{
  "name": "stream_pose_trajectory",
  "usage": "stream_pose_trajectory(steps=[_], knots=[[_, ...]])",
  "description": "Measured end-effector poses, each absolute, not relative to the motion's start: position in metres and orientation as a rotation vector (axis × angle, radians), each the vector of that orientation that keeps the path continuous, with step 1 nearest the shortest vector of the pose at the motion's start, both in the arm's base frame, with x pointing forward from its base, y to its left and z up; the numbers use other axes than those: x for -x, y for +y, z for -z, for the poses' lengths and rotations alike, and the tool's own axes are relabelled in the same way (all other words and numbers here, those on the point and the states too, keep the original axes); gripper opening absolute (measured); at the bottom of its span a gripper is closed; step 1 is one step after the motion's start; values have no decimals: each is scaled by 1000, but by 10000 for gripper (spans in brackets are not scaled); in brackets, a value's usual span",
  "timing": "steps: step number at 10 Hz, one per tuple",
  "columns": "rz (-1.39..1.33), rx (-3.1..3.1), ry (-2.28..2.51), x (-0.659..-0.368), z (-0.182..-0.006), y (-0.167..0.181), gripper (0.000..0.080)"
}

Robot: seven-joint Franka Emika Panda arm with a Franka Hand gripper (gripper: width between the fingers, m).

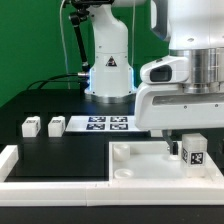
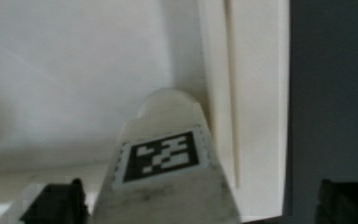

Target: Assemble square table

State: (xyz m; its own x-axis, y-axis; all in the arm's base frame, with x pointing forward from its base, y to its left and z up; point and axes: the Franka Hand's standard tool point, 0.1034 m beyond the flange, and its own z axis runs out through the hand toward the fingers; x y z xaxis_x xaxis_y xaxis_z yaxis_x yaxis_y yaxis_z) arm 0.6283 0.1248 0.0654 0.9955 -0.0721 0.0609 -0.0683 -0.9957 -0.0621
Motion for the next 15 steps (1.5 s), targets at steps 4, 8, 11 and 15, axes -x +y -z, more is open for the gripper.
stream_pose_trajectory(steps=[4, 8, 11, 15], knots=[[98, 3076, 112, -628, -65, 124, 517], [85, 3020, 563, -629, -66, 122, 291], [58, 2864, 1110, -630, -66, 121, 291], [30, 2648, 1503, -630, -65, 119, 291]])
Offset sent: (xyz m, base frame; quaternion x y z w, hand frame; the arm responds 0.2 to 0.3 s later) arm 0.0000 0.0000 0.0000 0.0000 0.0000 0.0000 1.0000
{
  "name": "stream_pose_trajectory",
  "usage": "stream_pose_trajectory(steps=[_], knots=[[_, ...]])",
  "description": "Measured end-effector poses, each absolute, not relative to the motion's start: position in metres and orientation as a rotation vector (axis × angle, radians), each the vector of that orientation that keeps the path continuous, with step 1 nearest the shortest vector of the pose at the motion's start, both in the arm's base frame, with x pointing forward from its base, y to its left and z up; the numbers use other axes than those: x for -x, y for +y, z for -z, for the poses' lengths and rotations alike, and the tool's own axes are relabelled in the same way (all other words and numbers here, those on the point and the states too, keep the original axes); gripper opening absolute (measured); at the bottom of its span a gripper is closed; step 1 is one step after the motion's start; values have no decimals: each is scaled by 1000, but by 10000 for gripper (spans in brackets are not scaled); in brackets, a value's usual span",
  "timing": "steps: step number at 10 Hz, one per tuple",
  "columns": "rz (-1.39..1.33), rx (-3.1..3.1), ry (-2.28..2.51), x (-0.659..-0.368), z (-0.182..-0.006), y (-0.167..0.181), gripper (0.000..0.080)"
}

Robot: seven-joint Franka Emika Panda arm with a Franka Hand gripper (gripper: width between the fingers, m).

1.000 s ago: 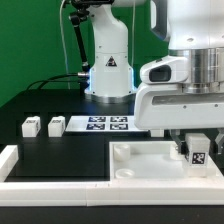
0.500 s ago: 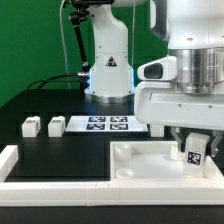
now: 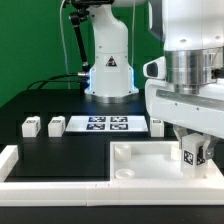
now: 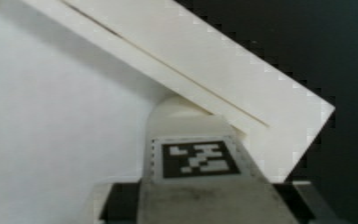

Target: Assemble square table

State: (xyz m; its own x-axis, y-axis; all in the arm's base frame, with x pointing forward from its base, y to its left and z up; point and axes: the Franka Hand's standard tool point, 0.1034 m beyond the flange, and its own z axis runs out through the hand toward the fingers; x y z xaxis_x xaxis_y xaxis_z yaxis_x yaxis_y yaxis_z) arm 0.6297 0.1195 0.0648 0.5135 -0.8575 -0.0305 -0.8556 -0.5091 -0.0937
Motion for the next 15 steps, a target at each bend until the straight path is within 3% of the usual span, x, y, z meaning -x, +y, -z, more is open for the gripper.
stream_pose_trajectory(steps=[6, 12, 14, 15], knots=[[-69, 2003, 2230, -630, -64, 121, 291], [-111, 1707, 2454, -630, -64, 122, 291], [-110, 1721, 2444, -630, -63, 122, 538], [-110, 1726, 2441, -629, -63, 122, 538]])
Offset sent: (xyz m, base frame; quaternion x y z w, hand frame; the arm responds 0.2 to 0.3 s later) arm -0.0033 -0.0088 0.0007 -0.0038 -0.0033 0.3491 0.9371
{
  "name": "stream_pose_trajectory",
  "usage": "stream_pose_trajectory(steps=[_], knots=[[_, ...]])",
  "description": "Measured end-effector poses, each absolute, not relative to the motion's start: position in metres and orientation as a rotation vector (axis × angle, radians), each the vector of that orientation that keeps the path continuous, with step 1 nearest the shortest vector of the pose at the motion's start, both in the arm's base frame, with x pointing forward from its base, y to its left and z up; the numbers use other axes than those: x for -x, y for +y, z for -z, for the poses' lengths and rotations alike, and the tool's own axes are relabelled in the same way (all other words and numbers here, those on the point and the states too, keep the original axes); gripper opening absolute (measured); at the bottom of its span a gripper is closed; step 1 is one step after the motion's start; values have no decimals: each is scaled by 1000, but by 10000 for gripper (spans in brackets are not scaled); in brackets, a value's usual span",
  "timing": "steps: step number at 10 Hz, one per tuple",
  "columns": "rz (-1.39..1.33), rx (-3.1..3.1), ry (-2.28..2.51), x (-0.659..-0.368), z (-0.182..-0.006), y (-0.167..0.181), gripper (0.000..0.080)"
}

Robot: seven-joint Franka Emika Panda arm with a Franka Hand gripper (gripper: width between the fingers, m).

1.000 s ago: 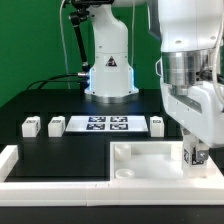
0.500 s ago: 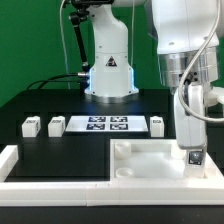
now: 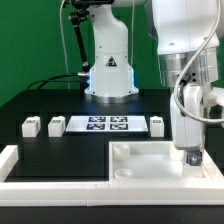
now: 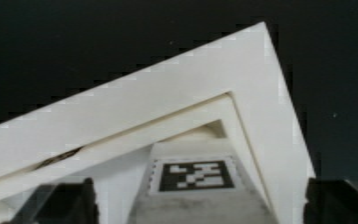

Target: Assemble square table

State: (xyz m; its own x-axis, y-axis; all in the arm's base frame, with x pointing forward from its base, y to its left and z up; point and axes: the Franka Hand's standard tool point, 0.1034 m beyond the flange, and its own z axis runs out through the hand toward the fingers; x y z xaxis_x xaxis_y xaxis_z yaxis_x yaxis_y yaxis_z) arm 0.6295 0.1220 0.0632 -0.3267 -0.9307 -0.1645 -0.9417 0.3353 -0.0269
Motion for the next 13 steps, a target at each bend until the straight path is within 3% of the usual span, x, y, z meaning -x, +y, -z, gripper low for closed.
stream_pose_trajectory(steps=[1, 2, 6, 13], knots=[[-109, 1731, 2437, -629, -63, 122, 629], [-109, 1733, 2435, -629, -63, 122, 644], [-96, 1787, 2362, -627, -85, 130, 648], [-98, 1805, 2358, -624, -79, 130, 648]])
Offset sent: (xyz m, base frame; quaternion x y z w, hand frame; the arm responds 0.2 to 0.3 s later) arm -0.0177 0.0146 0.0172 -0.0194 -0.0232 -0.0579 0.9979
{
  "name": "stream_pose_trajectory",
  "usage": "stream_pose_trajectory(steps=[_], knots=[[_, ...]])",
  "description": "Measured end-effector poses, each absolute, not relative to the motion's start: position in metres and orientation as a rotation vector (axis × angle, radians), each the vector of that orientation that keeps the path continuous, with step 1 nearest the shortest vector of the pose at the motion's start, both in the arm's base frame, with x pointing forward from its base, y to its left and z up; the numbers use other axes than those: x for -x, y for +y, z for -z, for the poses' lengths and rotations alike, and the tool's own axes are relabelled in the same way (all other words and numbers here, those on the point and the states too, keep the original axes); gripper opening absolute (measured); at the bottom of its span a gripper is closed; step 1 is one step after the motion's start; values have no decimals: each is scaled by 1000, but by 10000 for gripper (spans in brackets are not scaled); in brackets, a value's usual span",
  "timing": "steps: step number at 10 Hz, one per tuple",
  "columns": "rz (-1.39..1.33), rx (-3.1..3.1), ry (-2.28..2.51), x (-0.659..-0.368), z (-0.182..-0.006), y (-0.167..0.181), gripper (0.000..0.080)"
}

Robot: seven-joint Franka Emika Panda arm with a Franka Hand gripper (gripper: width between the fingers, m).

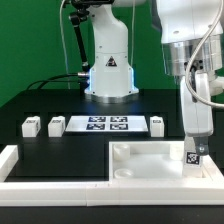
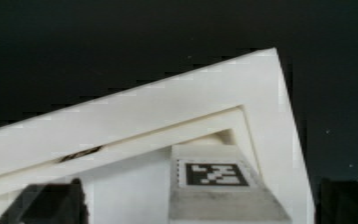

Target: Assemble square table

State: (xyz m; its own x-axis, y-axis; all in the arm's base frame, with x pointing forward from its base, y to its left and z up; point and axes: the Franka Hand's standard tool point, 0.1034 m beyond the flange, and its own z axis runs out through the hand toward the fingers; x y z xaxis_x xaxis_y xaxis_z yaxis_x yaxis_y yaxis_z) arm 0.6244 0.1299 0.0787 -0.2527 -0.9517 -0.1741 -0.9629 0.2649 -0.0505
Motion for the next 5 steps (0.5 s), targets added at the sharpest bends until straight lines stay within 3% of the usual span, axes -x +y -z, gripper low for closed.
stream_pose_trajectory(steps=[3, 5], knots=[[-93, 1878, 2300, -616, -79, 138, 648], [-80, 2011, 2175, -604, -90, 144, 648]])
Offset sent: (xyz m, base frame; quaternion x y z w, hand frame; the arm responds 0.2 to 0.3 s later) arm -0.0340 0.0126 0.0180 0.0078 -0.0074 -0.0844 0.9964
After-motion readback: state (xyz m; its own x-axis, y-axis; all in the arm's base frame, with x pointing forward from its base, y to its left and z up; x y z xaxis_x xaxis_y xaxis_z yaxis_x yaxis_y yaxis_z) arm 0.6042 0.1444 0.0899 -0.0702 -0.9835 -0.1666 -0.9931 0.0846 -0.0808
